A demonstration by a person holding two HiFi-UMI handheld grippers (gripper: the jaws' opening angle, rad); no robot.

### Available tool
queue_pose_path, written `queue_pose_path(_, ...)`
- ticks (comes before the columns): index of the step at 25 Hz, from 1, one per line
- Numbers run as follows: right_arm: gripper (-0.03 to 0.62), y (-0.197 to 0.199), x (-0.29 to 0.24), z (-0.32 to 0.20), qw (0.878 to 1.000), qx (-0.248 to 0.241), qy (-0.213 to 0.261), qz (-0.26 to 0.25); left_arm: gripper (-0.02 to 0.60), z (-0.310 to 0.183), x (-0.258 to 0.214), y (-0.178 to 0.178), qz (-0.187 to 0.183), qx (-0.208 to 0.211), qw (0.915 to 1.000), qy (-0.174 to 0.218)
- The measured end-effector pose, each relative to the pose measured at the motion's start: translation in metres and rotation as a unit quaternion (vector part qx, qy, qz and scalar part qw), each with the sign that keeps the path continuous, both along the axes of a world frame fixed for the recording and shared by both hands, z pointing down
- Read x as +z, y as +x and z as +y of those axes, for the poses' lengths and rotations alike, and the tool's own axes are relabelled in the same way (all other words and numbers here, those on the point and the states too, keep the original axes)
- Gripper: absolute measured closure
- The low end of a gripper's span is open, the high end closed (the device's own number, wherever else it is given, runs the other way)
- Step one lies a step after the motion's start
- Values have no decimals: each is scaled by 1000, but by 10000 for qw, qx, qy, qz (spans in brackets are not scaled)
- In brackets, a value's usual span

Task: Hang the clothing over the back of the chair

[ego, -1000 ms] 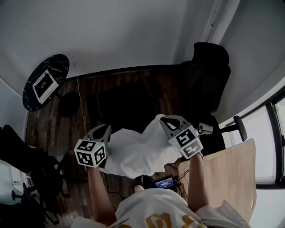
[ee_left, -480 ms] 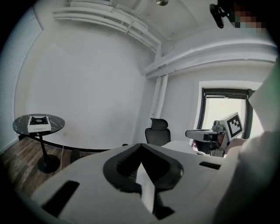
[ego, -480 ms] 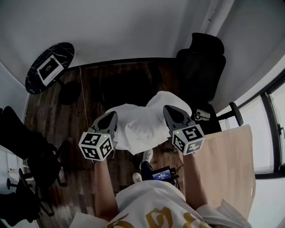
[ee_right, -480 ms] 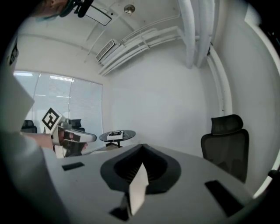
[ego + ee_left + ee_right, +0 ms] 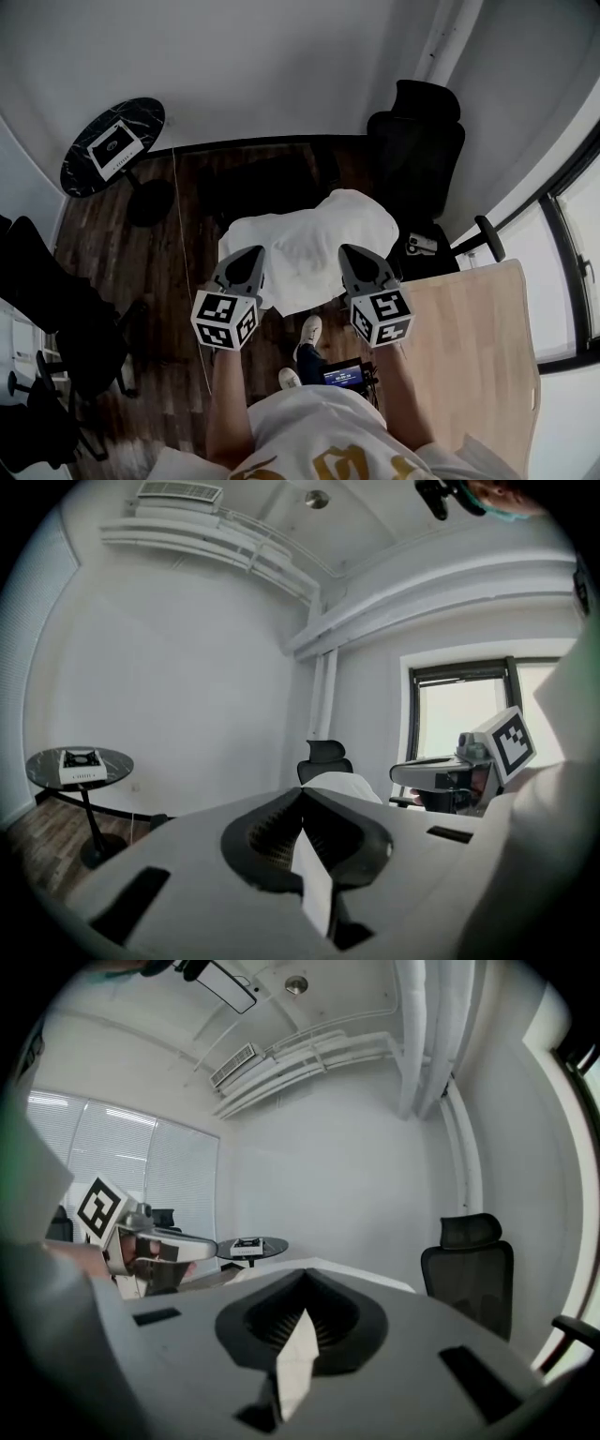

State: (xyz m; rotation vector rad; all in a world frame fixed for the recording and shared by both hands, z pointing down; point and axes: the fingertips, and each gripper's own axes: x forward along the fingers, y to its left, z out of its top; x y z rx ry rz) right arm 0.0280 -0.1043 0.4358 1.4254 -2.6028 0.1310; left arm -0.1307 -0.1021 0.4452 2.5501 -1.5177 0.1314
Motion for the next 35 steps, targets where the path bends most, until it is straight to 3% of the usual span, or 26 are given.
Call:
queue_pose_path(3, 583, -8, -7, 13, 9997, -43, 232, 2, 561, 12, -11, 2, -320, -100, 9981, 516)
queue_pose_path(5, 583, -10, -10, 20, 9995, -1, 318, 7, 561, 17, -9, 5, -374, -70, 9978, 534)
queue_pose_path(7, 583, -12, -12, 23, 9994, 39, 350, -44, 561, 17, -5, 7, -142, -25, 9993, 342)
queue_pose_path(9, 583, -13, -13, 25, 9993, 35, 362, -72, 561, 18, -5, 9, 325, 78, 9992, 237)
queue_pose_path(12, 583, -10, -11, 26, 9994, 66, 341, 45, 561, 17, -11, 14, 716, 173, 9967, 326)
queue_pose_path(26, 583, 40, -22, 35, 9976, 549, 403, -104, 561, 16, -8, 35, 396, 182, 9987, 277)
queue_pose_path(35, 583, 40, -22, 35, 9978, 518, 374, -176, 561, 21, -6, 30, 256, 148, 9992, 266)
